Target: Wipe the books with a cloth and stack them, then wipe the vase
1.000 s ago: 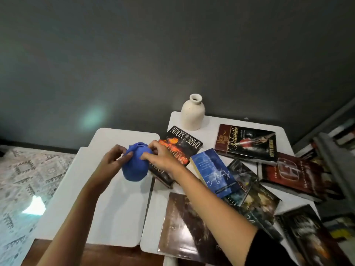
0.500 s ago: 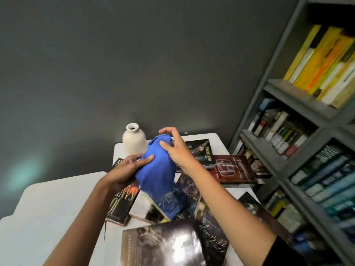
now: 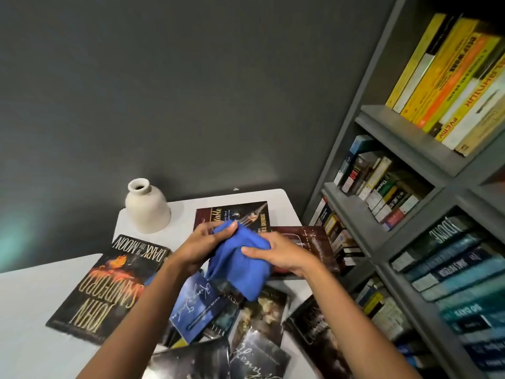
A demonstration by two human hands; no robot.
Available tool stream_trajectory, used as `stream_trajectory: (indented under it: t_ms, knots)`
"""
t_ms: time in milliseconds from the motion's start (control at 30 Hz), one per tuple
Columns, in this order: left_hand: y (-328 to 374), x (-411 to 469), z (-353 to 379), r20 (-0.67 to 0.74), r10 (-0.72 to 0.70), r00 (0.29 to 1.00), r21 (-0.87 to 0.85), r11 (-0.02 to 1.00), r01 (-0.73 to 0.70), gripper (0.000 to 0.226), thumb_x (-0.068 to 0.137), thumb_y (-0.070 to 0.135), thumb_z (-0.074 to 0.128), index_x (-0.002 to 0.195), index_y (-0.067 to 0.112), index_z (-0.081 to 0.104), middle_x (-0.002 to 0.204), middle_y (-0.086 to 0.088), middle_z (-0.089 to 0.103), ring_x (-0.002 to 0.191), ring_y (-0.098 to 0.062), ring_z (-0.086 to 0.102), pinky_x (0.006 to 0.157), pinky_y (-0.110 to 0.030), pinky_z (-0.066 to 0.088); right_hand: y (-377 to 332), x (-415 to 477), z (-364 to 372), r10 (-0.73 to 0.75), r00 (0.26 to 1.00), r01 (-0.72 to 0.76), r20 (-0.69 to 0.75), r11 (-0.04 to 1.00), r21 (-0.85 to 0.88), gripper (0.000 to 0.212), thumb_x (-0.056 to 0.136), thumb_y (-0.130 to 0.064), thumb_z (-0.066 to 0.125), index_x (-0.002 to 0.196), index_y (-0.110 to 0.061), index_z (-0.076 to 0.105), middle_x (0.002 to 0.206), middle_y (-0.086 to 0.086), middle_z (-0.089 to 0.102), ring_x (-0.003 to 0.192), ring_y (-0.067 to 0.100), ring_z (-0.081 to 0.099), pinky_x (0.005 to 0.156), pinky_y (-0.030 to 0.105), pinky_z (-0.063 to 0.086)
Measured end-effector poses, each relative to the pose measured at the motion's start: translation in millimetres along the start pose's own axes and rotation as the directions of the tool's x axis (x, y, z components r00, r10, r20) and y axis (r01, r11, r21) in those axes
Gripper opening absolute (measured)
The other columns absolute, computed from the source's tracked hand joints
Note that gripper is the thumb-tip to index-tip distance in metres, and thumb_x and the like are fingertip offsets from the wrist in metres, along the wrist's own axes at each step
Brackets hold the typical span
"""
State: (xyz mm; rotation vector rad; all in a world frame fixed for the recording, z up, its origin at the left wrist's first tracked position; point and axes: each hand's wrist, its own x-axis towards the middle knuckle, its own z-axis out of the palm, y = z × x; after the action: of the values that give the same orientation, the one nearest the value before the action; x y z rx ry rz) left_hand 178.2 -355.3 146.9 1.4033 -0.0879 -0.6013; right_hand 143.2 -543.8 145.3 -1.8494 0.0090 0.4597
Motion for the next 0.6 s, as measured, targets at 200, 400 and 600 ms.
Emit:
stream_trajectory:
  t_ms: [200, 400, 600]
  knots:
    - [-31.5, 43.6, -1.5, -0.302, -0.126, 0.945, 0.057, 0.987, 0.15, 0.044, 0.096, 0.053, 0.043, 0.086, 0.016, 0.065, 0.069, -0.001, 0.067, 0.063, -0.016, 0.059, 0.067, -0.029, 0.048, 34.8, 8.8, -51.2, 0.159, 0.984, -0.142, -0.079, 0.972, 0.187, 0.024, 0.087, -0.03, 0.068, 0.103, -0.012, 0.071, 0.103, 0.005, 0.073, 0.101, 0.018, 0.067, 0.087, 0.029, 0.054]
    - [-80.7, 80.3, -61.8, -0.675, -0.095, 0.732, 0.154, 0.952, 0.265, 0.037, 0.098, 0.028, 0.056, 0.091, -0.007, 0.064, 0.09, -0.029, 0.068, 0.074, -0.029, 0.063, 0.071, -0.041, 0.055, 59.8, 29.4, -71.3, 0.369, 0.918, -0.26, -0.144, 0.837, 0.481, 0.036, 0.074, -0.045, 0.074, 0.088, -0.012, 0.074, 0.093, 0.009, 0.074, 0.086, 0.02, 0.07, 0.085, 0.032, 0.052]
    - [-90.7, 108.3, -91.8, -0.697, -0.191, 0.691, 0.277, 0.818, 0.505, 0.057, 0.102, 0.037, 0.042, 0.107, -0.016, 0.062, 0.112, -0.036, 0.062, 0.107, -0.047, 0.06, 0.096, -0.051, 0.048, 83.6, 66.2, -55.7, 0.504, 0.853, -0.407, -0.139, 0.806, 0.429, 0.029, 0.071, -0.035, 0.079, 0.083, -0.01, 0.069, 0.088, 0.01, 0.071, 0.081, 0.021, 0.065, 0.079, 0.032, 0.05]
